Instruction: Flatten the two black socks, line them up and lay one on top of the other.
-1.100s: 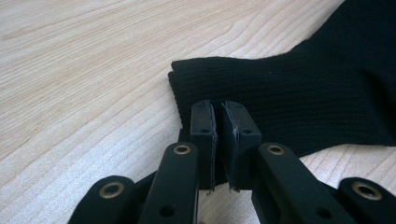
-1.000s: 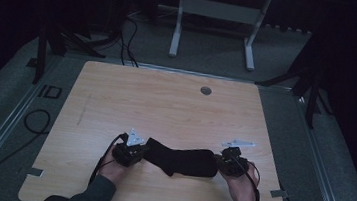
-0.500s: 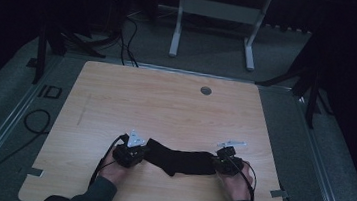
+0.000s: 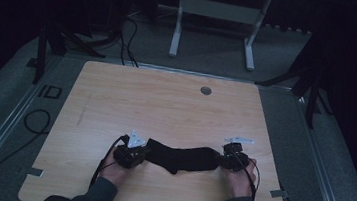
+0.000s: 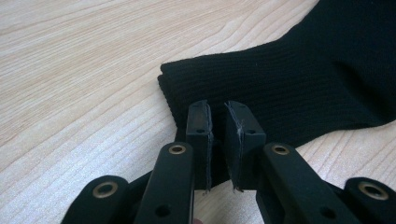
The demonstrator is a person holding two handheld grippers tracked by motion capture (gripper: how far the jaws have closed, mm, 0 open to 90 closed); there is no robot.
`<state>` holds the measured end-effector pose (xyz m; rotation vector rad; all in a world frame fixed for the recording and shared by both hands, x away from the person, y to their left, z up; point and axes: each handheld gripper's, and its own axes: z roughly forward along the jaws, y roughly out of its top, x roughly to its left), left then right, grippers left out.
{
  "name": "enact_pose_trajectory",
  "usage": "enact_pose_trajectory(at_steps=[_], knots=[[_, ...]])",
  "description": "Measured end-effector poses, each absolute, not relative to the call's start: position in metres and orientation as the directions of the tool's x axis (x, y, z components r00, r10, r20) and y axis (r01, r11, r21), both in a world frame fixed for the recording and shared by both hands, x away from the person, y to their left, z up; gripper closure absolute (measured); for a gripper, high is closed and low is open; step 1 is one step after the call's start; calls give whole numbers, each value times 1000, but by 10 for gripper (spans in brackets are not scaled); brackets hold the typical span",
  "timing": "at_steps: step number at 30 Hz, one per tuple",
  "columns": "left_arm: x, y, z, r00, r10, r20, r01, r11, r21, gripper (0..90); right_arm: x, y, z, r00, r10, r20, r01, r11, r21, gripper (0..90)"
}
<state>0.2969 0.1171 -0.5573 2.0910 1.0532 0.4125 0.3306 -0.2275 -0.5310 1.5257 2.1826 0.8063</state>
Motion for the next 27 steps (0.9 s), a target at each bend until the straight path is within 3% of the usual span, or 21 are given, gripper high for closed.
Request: enact_pose_trajectory(at_steps=[20,27], knots=[[297,119,-556,607,792,-67,551,-358,754,790,325,-245,-514,-356,931,82,681,198,705,516],[297,133,-545,599,793,-115,514,-270,814,700,327,-243,-519,-377,922,84,691,220,688,498]])
